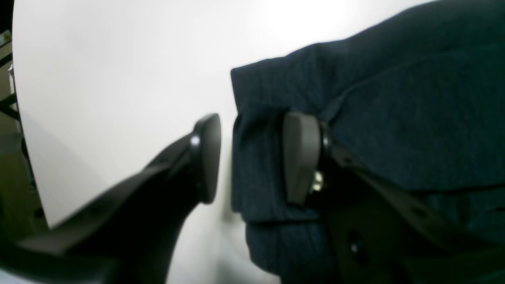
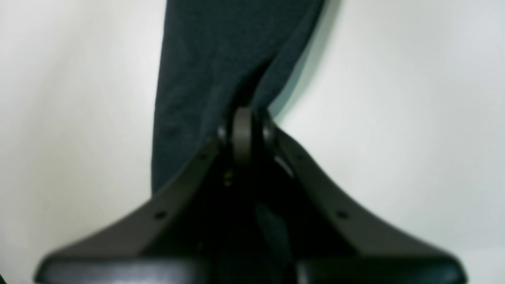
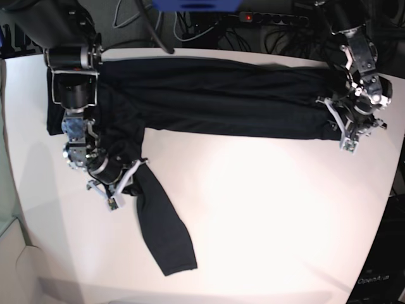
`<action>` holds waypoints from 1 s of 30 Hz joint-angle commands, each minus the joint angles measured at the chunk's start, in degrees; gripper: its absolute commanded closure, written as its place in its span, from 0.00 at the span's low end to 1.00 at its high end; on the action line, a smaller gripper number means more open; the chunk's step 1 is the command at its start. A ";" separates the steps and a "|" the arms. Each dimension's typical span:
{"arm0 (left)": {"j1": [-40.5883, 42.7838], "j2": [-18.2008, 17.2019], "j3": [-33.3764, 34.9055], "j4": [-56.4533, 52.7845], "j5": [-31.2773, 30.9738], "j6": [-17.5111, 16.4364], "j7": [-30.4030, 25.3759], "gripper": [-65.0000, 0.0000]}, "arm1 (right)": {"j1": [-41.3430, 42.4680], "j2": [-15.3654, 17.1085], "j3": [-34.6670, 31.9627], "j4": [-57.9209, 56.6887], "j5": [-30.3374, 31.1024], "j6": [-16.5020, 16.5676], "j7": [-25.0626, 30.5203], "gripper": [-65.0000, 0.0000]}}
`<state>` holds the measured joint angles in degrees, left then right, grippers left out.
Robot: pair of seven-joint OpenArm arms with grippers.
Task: Fold the T-shirt properly
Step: 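Grasp the hanging sleeve with the right gripper, then lift the sleeve and carry it over the shirt body with the right gripper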
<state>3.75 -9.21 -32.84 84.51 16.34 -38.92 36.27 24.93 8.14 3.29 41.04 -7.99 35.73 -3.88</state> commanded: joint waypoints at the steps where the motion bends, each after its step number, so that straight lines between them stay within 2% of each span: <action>1: -1.68 -0.77 -0.17 1.25 -0.47 0.02 -0.80 0.60 | 0.61 0.34 0.01 1.82 -0.49 0.01 -0.91 0.98; 9: -3.97 -0.41 -0.17 1.42 -0.73 -0.07 -1.41 0.60 | -2.55 0.34 -0.17 17.29 -0.49 0.10 -9.09 0.98; 17: -4.06 1.08 -0.17 8.11 -0.47 -0.07 -0.80 0.60 | -8.71 -0.98 -0.26 33.91 -0.41 0.27 -15.94 0.98; 22: -2.03 1.08 -0.35 9.25 -0.47 0.02 -0.80 0.60 | -14.60 -4.14 -0.17 43.93 -0.41 3.44 -19.55 0.98; 30: -0.28 1.08 -9.31 8.63 -0.82 -0.16 -1.50 0.60 | -27.87 -10.03 -1.58 61.34 -0.41 3.62 -20.87 0.98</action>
<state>4.14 -7.55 -42.13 92.14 16.32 -39.05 35.99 -3.60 -1.48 2.15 101.21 -9.56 38.85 -26.41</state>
